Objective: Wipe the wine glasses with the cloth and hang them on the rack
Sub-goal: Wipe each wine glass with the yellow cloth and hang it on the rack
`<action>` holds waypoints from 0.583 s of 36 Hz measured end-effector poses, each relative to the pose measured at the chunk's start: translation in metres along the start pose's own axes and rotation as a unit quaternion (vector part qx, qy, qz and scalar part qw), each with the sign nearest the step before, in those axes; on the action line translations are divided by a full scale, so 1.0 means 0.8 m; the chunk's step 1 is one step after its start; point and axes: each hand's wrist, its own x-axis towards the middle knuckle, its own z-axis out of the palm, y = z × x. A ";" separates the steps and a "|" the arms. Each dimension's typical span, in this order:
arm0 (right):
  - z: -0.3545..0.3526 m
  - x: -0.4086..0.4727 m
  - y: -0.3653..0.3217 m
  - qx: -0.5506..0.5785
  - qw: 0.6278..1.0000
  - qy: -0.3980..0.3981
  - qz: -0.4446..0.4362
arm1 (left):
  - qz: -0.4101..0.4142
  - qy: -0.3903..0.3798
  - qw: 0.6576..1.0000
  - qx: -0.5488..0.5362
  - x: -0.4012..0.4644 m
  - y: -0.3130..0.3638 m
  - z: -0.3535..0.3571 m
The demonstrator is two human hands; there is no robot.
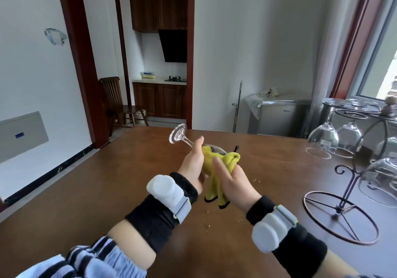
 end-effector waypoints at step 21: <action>0.011 -0.004 -0.008 0.011 0.998 0.031 -0.047 | 0.145 -0.051 0.985 0.083 -0.016 -0.001 0.015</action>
